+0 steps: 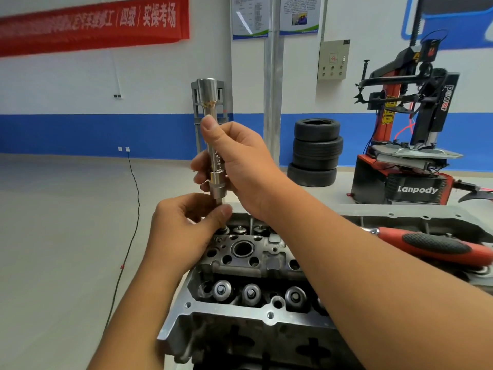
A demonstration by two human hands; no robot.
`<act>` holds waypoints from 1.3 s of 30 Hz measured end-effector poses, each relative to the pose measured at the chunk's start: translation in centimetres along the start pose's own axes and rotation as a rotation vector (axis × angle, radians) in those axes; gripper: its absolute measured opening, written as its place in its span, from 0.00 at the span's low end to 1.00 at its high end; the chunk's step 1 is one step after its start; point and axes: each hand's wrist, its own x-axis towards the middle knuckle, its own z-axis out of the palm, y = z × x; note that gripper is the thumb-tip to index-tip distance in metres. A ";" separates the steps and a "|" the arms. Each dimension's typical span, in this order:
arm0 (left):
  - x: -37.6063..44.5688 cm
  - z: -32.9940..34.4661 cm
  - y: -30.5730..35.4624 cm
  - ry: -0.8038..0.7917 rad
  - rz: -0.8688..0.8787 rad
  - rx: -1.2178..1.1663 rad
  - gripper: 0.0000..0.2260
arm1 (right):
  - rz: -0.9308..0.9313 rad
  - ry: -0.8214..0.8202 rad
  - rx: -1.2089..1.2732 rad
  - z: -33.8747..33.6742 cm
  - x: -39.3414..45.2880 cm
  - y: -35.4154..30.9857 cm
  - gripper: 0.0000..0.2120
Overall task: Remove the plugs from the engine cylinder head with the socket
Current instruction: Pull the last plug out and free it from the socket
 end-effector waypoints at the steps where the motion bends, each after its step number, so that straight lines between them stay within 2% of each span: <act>1: 0.0 0.0 0.0 -0.040 -0.007 -0.006 0.02 | -0.003 0.008 -0.002 0.0 0.1 0.0 0.17; 4: 0.0 -0.1 0.1 -0.110 -0.030 -0.036 0.07 | 0.001 -0.002 -0.012 0.1 0.2 -0.1 0.19; 8: 0.0 -0.1 0.1 0.012 0.008 -0.001 0.06 | 0.046 -0.030 0.008 0.2 0.2 -0.2 0.24; 11: 0.1 -0.1 0.0 0.040 -0.021 -0.051 0.08 | 0.030 -0.033 0.025 0.1 -0.1 -0.2 0.20; 14: 0.2 -0.2 -0.2 -0.036 -0.031 -0.035 0.02 | -0.001 -0.017 0.065 0.2 -0.1 -0.1 0.17; 17: 0.1 -0.3 -0.1 -0.134 -0.049 -0.074 0.06 | 0.012 -0.009 0.072 0.2 0.1 -0.1 0.19; 21: 0.1 -0.2 0.0 -0.004 -0.008 -0.011 0.07 | 0.052 -0.029 0.133 0.2 0.2 -0.3 0.23; 24: 0.0 -0.1 -0.3 0.032 -0.037 -0.042 0.07 | 0.027 -0.020 0.133 0.0 0.0 -0.1 0.18; 27: 0.0 -0.2 -0.3 -0.035 -0.039 -0.036 0.02 | -0.018 -0.032 0.101 -0.2 0.1 0.0 0.12; 30: 0.2 -0.4 -0.4 -0.122 -0.016 0.009 0.09 | -0.005 -0.067 0.056 -0.2 0.1 0.0 0.17; 33: 0.3 -0.4 -0.5 -0.118 0.019 0.044 0.11 | 0.021 -0.093 0.069 -0.1 0.1 0.0 0.20; 35: 0.3 -0.4 -0.5 -0.088 0.038 0.072 0.10 | 0.025 -0.088 0.083 0.0 0.0 0.0 0.18; 39: 0.1 -0.2 -0.6 -0.028 0.034 0.023 0.02 | -0.007 -0.048 0.083 -0.2 0.0 0.0 0.14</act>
